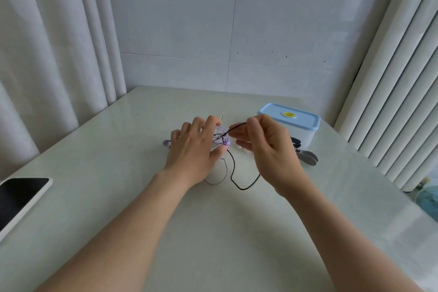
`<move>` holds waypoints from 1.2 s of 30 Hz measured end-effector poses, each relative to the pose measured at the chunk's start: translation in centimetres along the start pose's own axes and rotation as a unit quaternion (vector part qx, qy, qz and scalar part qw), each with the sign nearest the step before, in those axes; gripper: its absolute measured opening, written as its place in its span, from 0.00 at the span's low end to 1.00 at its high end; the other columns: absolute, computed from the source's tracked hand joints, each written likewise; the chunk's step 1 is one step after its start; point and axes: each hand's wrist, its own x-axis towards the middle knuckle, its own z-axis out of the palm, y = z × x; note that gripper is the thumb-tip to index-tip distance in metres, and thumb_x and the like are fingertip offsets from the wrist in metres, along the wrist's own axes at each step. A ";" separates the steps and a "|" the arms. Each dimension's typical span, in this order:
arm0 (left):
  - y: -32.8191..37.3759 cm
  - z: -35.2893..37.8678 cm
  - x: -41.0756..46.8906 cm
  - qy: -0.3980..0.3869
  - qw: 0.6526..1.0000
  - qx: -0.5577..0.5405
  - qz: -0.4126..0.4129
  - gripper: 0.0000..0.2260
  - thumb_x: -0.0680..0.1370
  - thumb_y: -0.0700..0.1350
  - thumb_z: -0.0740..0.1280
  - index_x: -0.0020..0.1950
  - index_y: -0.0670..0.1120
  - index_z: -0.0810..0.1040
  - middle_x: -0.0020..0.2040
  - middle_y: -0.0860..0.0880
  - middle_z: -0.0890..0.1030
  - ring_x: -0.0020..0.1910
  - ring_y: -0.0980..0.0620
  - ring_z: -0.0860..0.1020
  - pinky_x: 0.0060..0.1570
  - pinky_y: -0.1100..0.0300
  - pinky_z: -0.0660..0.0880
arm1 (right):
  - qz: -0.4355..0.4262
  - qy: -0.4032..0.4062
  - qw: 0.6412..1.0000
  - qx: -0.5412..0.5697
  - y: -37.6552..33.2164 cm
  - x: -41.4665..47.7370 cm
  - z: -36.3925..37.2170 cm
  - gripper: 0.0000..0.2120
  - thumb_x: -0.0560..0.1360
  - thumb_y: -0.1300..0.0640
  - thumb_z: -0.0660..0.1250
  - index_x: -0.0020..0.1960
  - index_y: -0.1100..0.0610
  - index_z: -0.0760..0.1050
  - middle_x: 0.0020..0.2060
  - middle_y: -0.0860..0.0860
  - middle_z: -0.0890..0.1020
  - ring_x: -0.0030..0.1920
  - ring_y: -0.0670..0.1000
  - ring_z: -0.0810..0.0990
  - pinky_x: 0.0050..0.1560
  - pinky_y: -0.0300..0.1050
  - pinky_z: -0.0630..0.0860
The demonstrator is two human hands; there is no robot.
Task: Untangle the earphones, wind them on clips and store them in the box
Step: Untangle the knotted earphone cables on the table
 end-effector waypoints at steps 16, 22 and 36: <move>-1.5 0.6 0.1 -0.010 0.990 0.062 -0.123 0.24 0.79 0.53 0.67 0.74 0.49 0.69 0.67 0.45 0.68 0.65 0.40 0.69 0.61 0.46 0.65 | -0.038 0.330 0.943 0.036 -1.1 1.1 -2.2 0.09 0.86 0.51 0.59 0.53 0.46 0.77 0.37 0.40 0.78 0.33 0.50 0.71 0.35 0.47 0.70; -1.1 0.2 0.0 0.005 0.999 0.020 -0.041 0.26 0.71 0.58 0.71 0.69 0.56 0.76 0.68 0.51 0.69 0.66 0.45 0.71 0.65 0.47 0.63 | -0.048 0.264 0.900 -0.345 0.3 0.7 -1.9 0.08 0.85 0.53 0.58 0.53 0.57 0.70 0.33 0.52 0.80 0.34 0.55 0.75 0.34 0.52 0.68; -2.1 0.3 1.5 0.141 0.953 -0.198 -0.180 0.07 0.82 0.41 0.62 0.48 0.44 0.79 0.47 0.45 0.83 0.48 0.40 0.80 0.50 0.52 0.72 | -0.115 0.033 0.780 -0.615 1.7 0.9 -3.0 0.18 0.59 0.73 0.68 0.47 0.60 0.80 0.51 0.59 0.79 0.53 0.65 0.75 0.48 0.55 0.73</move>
